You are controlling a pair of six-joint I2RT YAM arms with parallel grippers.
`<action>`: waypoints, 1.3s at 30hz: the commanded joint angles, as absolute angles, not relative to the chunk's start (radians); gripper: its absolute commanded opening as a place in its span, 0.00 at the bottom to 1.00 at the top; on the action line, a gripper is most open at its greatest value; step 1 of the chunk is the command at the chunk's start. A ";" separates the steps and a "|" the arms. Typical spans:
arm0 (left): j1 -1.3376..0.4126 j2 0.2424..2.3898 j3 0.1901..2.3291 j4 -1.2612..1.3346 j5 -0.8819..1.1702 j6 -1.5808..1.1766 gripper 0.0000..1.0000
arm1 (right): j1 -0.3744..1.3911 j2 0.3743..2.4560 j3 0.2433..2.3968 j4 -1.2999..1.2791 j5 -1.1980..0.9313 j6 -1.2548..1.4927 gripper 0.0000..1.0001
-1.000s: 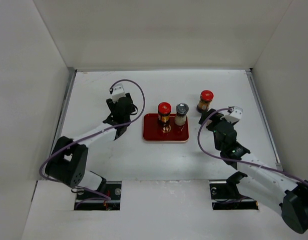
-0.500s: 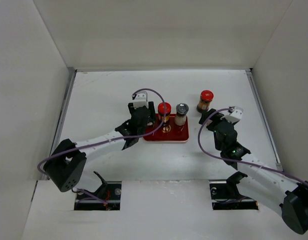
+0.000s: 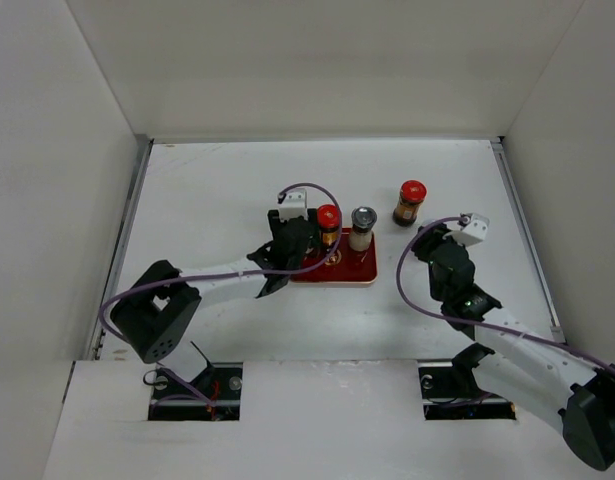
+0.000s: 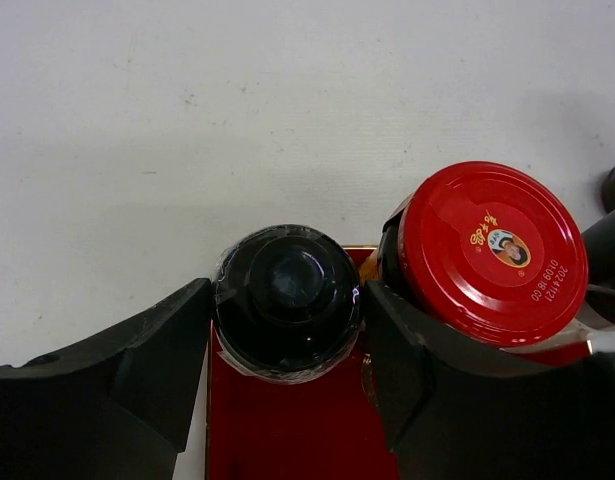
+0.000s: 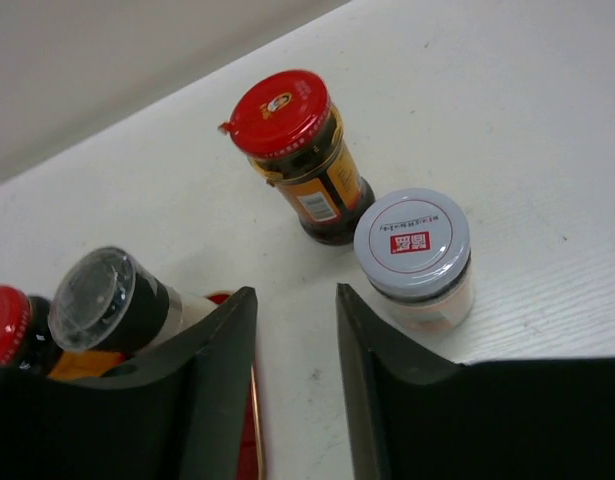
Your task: Organize the condiment bottles
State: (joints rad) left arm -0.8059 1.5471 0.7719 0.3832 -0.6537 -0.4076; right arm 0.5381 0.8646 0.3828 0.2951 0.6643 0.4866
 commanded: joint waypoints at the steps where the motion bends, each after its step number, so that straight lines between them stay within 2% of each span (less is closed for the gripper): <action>1: -0.823 1.529 0.802 0.479 -0.699 -0.417 0.52 | 0.524 0.827 0.405 0.290 0.770 0.485 0.41; 3: -0.838 1.513 0.790 0.488 -0.730 -0.414 0.59 | 0.512 0.828 0.408 0.272 0.811 0.470 0.46; 4: -0.841 1.505 0.787 0.492 -0.739 -0.411 0.63 | 0.501 0.837 0.414 0.265 0.834 0.462 0.57; 5: -0.843 1.497 0.784 0.497 -0.744 -0.410 0.66 | 0.492 0.857 0.420 0.264 0.854 0.459 0.75; 6: -0.843 1.488 0.781 0.499 -0.747 -0.410 0.71 | 0.483 0.873 0.422 0.262 0.864 0.457 0.86; 7: -0.844 1.480 0.779 0.502 -0.749 -0.411 0.76 | 0.467 0.899 0.428 0.264 0.868 0.456 0.96; 8: -0.849 1.474 0.776 0.508 -0.750 -0.411 0.80 | 0.452 0.932 0.442 0.261 0.868 0.454 1.00; 12: -0.846 1.437 0.753 0.537 -0.747 -0.413 0.86 | 0.435 1.093 0.511 0.227 0.836 0.443 1.00; 18: -0.849 1.321 0.641 0.640 -0.735 -0.413 0.87 | 0.410 1.285 0.577 0.245 0.784 0.445 1.00; 22: -0.844 1.224 0.559 0.638 -0.726 -0.411 0.88 | 0.386 1.333 0.592 0.262 0.767 0.448 1.00; 25: -0.849 1.148 0.471 0.643 -0.723 -0.414 0.88 | 0.367 1.347 0.584 0.291 0.750 0.449 0.79; 28: -0.843 1.082 0.393 0.641 -0.726 -0.416 0.88 | 0.366 1.316 0.557 0.328 0.752 0.451 0.60; 29: -0.838 1.060 0.370 0.640 -0.730 -0.416 0.88 | 0.369 1.290 0.545 0.333 0.759 0.451 0.56; 34: -0.812 0.960 0.275 0.637 -0.736 -0.420 0.88 | 0.496 1.041 0.496 0.226 0.825 0.452 0.55; 39: -0.776 0.905 0.236 0.656 -0.739 -0.422 0.88 | 0.658 0.870 0.503 0.084 0.793 0.501 0.55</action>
State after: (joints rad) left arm -0.7986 0.9348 0.2470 0.5968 -0.7307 -0.4110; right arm 0.5884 0.9371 0.4660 0.0814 0.7712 0.4580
